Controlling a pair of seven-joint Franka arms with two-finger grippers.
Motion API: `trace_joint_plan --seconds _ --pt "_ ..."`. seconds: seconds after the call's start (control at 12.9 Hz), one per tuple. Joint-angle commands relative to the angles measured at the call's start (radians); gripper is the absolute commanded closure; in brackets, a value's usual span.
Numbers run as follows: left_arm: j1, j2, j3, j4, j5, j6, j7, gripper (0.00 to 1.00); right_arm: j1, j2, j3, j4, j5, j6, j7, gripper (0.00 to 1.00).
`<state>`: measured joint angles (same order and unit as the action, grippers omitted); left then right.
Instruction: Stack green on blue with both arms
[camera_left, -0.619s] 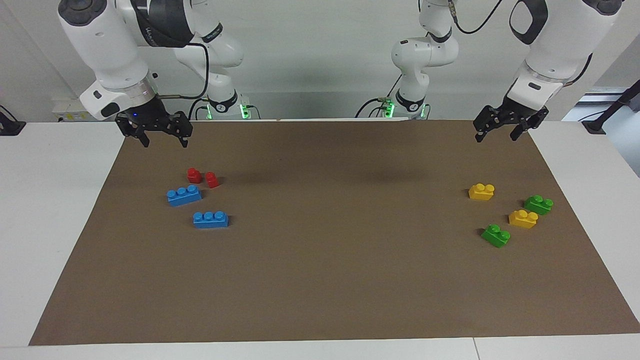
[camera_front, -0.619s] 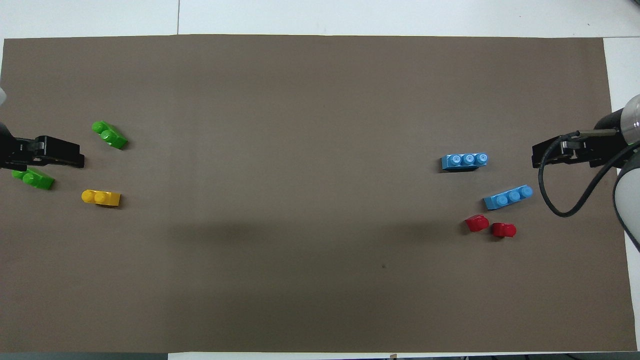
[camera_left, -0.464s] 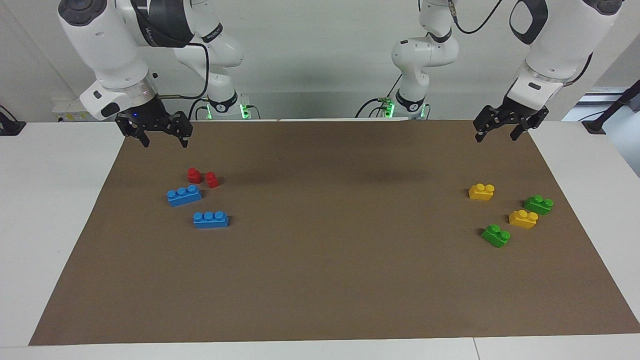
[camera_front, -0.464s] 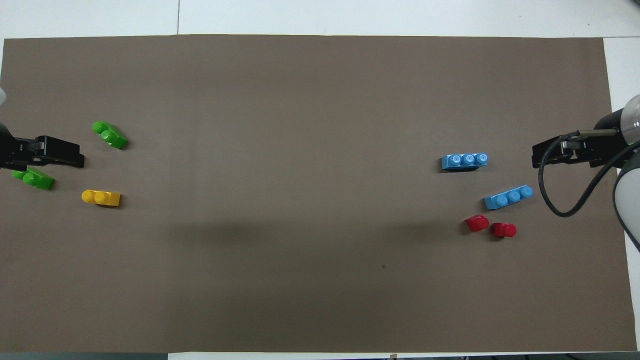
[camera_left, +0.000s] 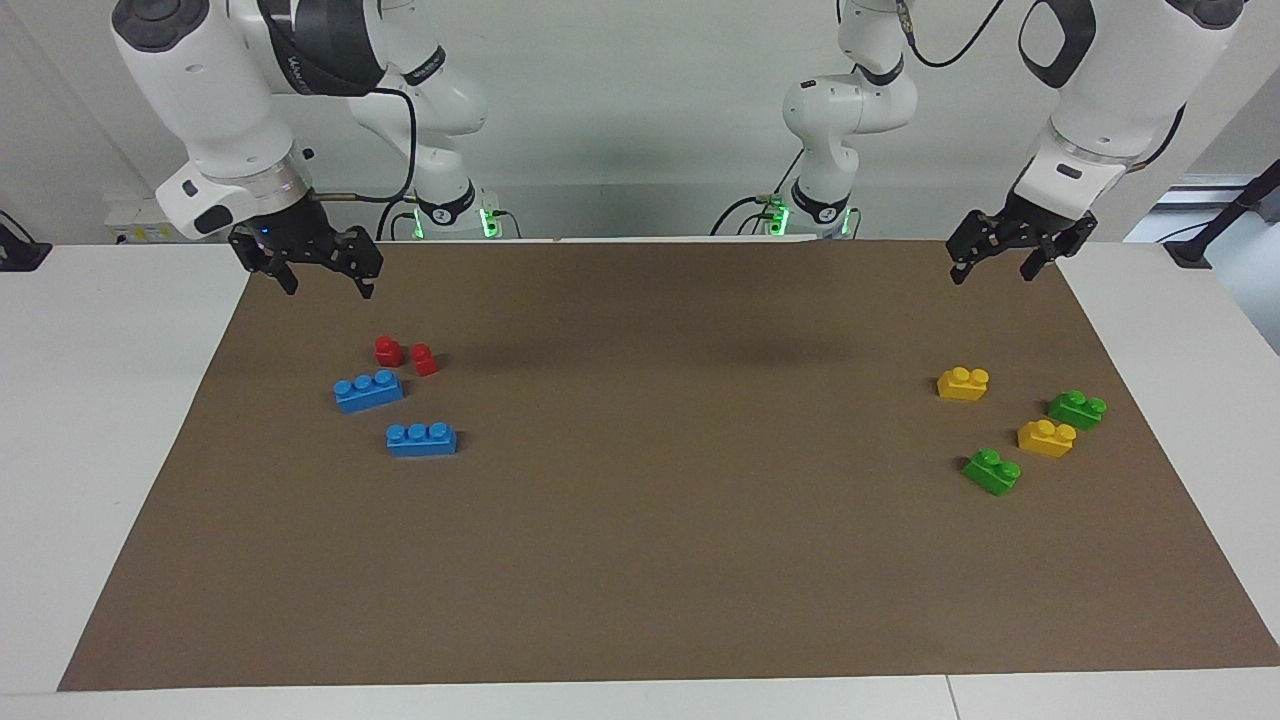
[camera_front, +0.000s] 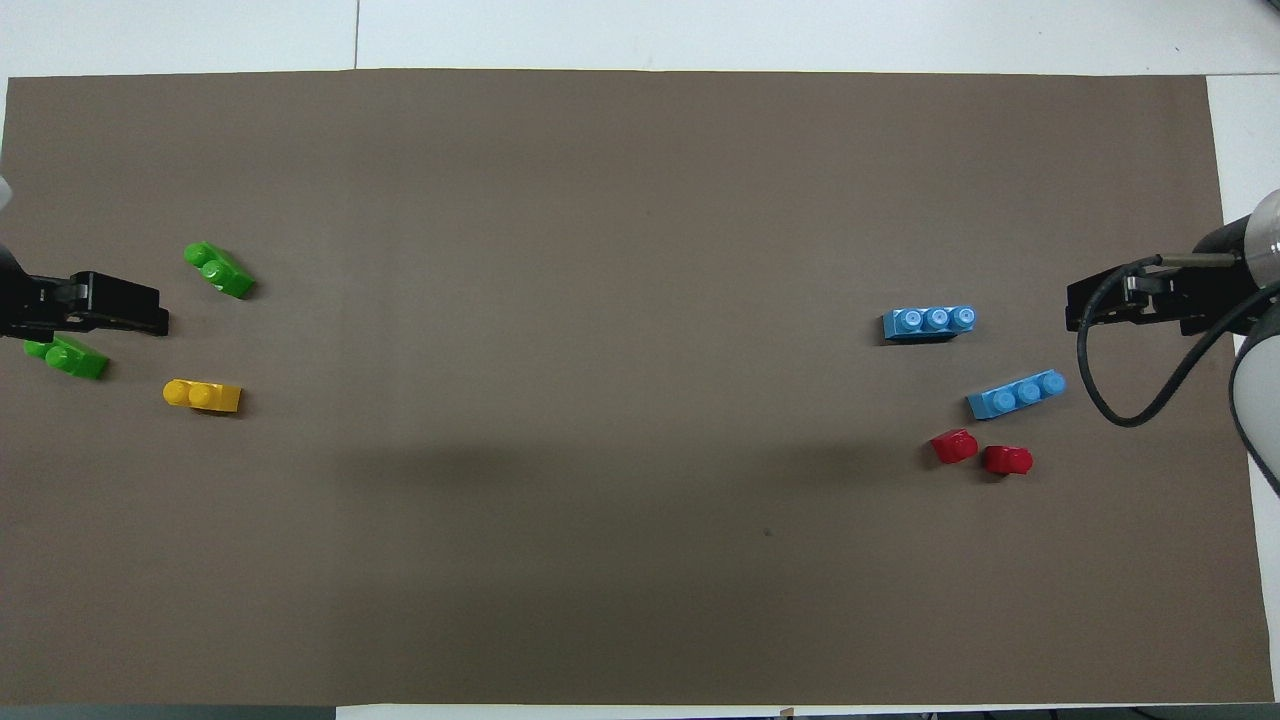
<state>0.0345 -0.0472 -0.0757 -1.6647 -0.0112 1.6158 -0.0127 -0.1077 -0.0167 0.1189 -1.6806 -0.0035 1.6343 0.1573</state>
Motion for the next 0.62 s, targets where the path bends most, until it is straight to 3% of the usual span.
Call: trace_joint_plan --seconds 0.0,0.31,0.54 --pt "-0.007 -0.017 0.007 -0.007 -0.018 -0.008 0.011 0.0 -0.027 0.021 0.004 -0.025 0.065 0.065 0.223 0.0" --pt "-0.007 -0.023 0.001 -0.017 -0.018 -0.002 0.007 0.0 -0.046 0.136 0.001 -0.018 0.196 0.162 0.696 0.0" --pt "-0.007 -0.026 -0.01 -0.029 -0.018 0.009 -0.031 0.0 -0.064 0.21 -0.001 -0.018 0.283 0.179 0.852 0.0"
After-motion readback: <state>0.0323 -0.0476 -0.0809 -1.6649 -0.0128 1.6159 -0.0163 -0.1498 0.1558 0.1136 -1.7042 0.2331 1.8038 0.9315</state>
